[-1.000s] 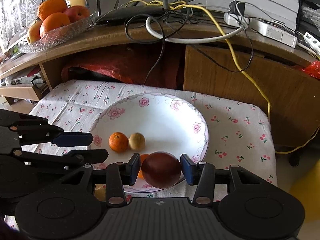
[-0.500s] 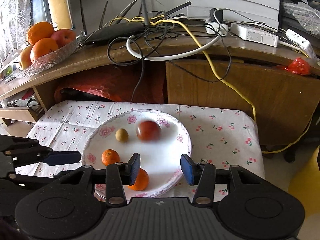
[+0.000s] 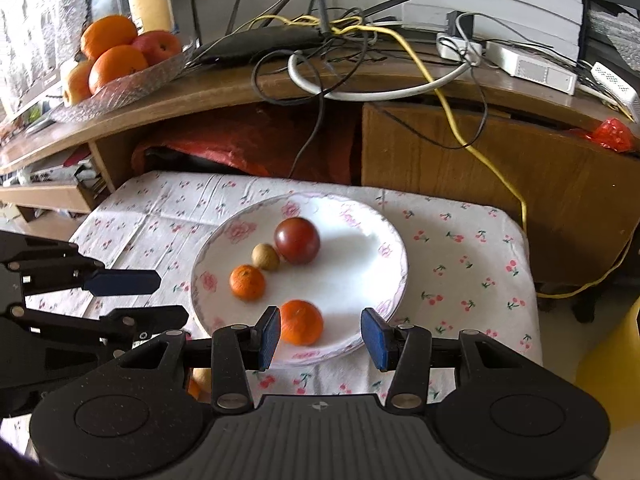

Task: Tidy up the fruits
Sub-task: 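Withdraw both grippers from the bowl toward the remaining fruits, then grasp a tangerine with the right gripper while the left gripper grasps a red cherry tomato, then lift the tangerine and cherry tomato and carry both toward the white bowl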

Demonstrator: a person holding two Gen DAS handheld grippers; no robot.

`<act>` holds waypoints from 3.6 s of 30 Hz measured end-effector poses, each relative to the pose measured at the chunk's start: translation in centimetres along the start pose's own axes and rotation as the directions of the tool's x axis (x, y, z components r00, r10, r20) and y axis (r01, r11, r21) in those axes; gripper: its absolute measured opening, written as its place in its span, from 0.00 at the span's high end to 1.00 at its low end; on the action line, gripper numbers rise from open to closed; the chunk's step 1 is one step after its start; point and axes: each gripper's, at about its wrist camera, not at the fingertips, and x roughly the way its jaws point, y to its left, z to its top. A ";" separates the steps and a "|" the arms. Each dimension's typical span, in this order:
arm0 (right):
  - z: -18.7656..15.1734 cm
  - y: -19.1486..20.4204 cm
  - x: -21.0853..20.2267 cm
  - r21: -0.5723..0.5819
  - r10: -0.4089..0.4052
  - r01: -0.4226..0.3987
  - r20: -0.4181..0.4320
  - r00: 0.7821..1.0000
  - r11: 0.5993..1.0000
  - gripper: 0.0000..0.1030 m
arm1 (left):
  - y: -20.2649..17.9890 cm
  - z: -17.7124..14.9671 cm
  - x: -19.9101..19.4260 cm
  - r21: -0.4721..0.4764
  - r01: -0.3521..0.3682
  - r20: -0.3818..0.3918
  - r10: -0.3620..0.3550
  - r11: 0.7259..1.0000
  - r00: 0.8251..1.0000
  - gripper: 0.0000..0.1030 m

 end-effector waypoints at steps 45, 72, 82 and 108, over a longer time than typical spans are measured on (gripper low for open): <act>-3.6 8.5 3.8 -0.175 0.145 -0.183 -0.210 0.967 0.967 0.72 | 2.5 -7.3 -1.6 0.075 0.092 -0.146 -0.081 0.993 0.986 0.62; -4.4 4.7 1.7 -0.149 0.121 -0.164 -0.259 0.958 0.975 0.73 | 1.0 -6.2 1.0 0.032 0.088 -0.150 -0.082 0.996 0.985 0.64; -5.2 4.5 0.1 -0.177 0.111 -0.160 -0.258 0.960 0.971 0.73 | -1.6 -7.2 -1.4 0.088 0.170 -0.153 -0.155 0.982 0.976 0.64; -6.0 5.2 0.3 -0.193 0.082 -0.141 -0.284 0.955 0.971 0.69 | -2.7 -7.8 -1.2 0.101 0.172 -0.198 -0.150 0.980 0.969 0.58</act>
